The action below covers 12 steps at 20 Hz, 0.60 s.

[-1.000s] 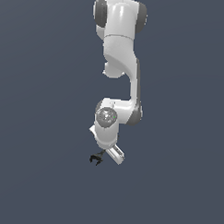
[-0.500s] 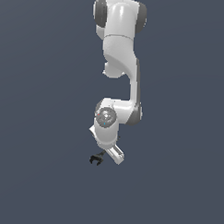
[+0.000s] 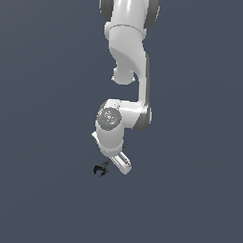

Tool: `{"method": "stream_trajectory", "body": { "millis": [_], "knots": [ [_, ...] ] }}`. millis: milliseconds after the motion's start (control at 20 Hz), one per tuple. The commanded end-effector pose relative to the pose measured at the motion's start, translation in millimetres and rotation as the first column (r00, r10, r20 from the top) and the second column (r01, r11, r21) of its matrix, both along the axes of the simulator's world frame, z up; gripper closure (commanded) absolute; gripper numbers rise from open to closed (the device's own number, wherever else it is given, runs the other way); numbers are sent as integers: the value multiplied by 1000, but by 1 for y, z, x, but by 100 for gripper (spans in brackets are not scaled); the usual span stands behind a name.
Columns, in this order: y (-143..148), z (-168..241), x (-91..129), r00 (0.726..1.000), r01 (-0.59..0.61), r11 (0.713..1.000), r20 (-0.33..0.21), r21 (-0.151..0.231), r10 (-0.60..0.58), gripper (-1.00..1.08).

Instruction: Pick up the object and move it to a goal position.

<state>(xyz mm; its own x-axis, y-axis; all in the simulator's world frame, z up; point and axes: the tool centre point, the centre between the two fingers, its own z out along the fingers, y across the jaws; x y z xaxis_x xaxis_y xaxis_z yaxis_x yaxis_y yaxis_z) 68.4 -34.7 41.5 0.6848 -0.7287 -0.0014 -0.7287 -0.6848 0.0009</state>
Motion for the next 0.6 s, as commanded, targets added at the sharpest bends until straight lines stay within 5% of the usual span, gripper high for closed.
{"method": "stream_trajectory", "body": {
  "millis": [0,550],
  "knots": [
    [-10,18,-2,1000,1,1000,2,0,-1,108],
    [-32,59,-6,1000,0,1000,2,0,0,108]
  ]
}}
